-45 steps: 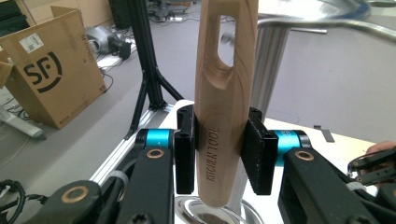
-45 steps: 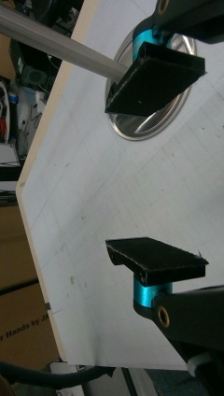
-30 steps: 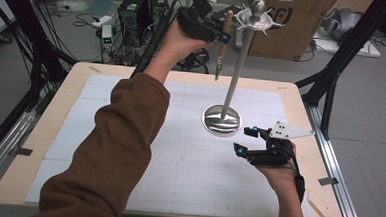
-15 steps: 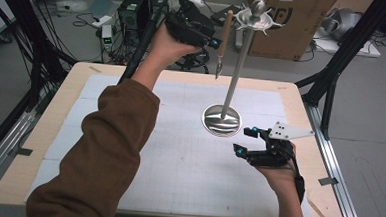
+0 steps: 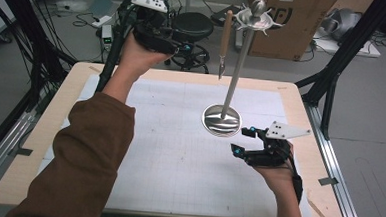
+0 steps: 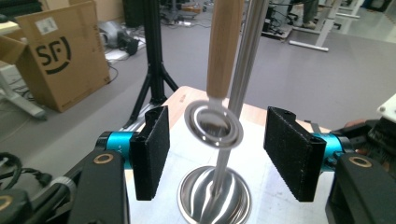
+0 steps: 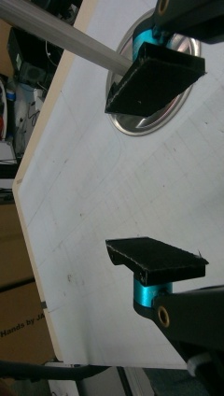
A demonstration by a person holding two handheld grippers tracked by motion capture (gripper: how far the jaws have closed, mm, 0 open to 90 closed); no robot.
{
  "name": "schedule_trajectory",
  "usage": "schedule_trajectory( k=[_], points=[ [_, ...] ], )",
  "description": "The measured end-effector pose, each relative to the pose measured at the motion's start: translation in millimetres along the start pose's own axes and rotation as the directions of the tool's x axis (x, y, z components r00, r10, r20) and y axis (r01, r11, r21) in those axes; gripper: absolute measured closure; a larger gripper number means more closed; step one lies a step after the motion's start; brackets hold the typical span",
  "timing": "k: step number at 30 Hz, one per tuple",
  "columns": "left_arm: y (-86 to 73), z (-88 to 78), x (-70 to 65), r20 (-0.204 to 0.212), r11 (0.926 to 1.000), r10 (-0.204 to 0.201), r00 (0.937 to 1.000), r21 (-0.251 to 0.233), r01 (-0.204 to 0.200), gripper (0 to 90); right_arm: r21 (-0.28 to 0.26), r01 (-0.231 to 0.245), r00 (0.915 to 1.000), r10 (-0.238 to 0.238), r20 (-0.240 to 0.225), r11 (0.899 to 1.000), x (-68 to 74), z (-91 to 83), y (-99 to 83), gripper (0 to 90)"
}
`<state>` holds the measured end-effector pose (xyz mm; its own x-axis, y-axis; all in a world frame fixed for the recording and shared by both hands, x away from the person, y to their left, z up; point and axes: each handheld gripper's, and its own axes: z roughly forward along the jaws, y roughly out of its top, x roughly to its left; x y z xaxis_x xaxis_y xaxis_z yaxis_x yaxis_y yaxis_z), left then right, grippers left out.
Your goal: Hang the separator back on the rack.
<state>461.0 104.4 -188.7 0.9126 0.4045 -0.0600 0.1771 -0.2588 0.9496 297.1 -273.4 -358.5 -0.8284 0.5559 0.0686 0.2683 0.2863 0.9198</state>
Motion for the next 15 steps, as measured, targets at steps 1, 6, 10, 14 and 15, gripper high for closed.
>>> schedule_trajectory(
  k=[1,6,10,14,15],
  points=[
    [-2.8,-3.5,-0.7,-0.002,1.0,-0.002,1.0,-0.001,0.002,40.2,0.0,0.001,1.0,-0.001,-0.001,1.0,0.2,0.0,0.2,28.2],
    [-15.4,-17.6,-7.9,-0.016,0.9998,-0.002,0.9999,-0.017,0.002,37.0,0.002,0.009,0.9999,-0.009,-0.006,1.0,0.5,2.1,0.8,28.2],
    [-25.2,-28.3,-16.3,-0.014,0.9994,0.003,0.9999,-0.036,-0.003,35.0,0.003,0.007,0.9999,-0.007,-0.009,1.0,1.6,3.2,1.3,28.1],
    [-36.6,-37.8,-22.1,-0.013,0.9991,0.008,0.9999,-0.043,-0.008,34.4,0.004,0.009,0.9999,-0.009,-0.01,1.0,1.3,3.6,1.4,28.1],
    [-39.3,-39.9,-22.5,-0.014,0.999,0.005,0.9999,-0.045,-0.006,34.2,0.001,0.012,0.9999,-0.012,-0.011,1.0,0.9,3.9,1.3,28.2]
  ],
)
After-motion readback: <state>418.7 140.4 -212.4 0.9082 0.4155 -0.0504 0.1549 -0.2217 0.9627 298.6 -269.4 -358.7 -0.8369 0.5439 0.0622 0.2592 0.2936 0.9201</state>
